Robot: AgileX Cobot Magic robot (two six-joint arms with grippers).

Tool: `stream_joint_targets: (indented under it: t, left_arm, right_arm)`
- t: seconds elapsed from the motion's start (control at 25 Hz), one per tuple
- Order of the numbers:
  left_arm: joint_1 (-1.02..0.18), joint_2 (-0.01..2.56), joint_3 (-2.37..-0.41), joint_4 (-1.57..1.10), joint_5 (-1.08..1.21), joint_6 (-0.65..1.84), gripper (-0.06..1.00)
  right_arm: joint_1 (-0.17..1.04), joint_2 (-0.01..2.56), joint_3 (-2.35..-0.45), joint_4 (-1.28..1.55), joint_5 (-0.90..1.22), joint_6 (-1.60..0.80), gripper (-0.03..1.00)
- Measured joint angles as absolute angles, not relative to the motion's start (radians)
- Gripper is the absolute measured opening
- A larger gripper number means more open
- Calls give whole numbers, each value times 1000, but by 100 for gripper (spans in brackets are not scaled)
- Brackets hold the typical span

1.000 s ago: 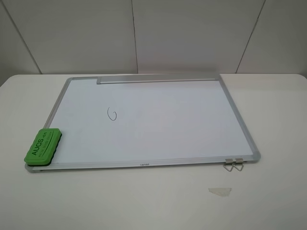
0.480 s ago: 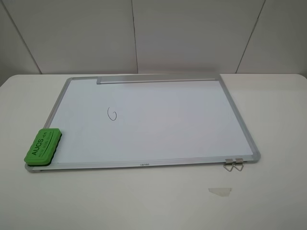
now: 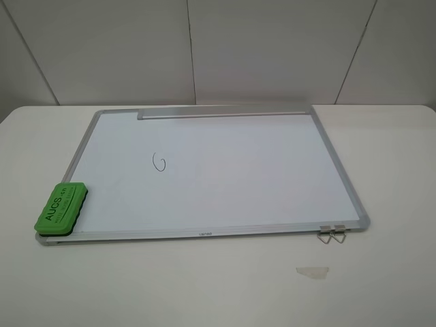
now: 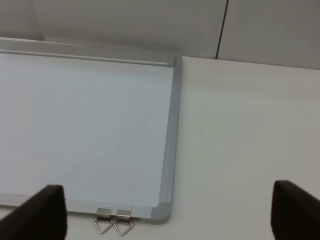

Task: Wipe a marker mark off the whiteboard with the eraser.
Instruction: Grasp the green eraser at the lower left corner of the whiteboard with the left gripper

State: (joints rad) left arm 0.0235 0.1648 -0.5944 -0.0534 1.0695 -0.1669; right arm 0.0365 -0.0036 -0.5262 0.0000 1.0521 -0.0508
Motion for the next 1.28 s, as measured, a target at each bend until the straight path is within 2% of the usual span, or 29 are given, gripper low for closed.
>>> stream_joint_targets:
  t: [0.64,1.0,1.28]
  left_arm:
    - [23,907,-963,-53,1197,-194,73]
    - [23,1237,-988,-53,1186,-205,73]
    - [23,1409,-991,-53,1083,-207,73]
  right_arm:
    - [37,-4,-526,0,1052,-50,82]
    - [37,-4,-526,0,1052,-50,82]
    - [37,-4,-526,0,1052,-50,82]
